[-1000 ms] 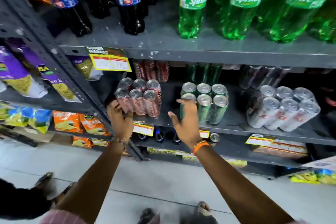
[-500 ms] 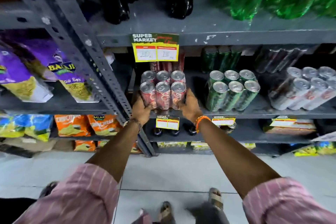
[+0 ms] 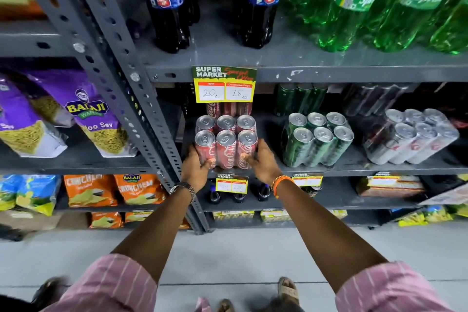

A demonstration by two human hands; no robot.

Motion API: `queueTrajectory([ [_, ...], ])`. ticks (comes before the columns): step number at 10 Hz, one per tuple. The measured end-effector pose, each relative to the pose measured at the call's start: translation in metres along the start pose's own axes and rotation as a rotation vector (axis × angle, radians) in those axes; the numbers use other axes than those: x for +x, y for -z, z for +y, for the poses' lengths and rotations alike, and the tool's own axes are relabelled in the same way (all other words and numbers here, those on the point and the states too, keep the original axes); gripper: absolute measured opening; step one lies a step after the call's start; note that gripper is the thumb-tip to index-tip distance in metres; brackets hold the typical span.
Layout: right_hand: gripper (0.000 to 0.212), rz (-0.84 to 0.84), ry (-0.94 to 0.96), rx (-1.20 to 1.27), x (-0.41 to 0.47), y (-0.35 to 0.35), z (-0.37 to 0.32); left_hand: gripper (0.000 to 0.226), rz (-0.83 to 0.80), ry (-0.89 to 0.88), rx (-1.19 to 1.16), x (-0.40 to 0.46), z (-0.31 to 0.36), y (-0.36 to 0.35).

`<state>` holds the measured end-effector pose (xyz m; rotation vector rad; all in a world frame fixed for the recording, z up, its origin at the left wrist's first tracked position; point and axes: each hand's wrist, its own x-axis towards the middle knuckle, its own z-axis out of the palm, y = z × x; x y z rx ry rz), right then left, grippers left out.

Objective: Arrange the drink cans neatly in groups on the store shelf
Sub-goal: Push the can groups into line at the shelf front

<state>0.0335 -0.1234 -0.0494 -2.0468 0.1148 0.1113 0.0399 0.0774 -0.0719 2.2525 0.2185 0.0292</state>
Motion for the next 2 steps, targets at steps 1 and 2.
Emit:
queueTrajectory([
  [1,0.040,-0.013,-0.006,-0.046,0.0036,0.0022,0.0029,0.049,-0.007,0.020,0.019,0.0016,0.0003,0.0016],
  [2,0.040,-0.037,0.004,-0.085,0.0018,0.0043,-0.0030,0.053,0.006,0.020,0.055,-0.0070,0.0097,0.0000],
])
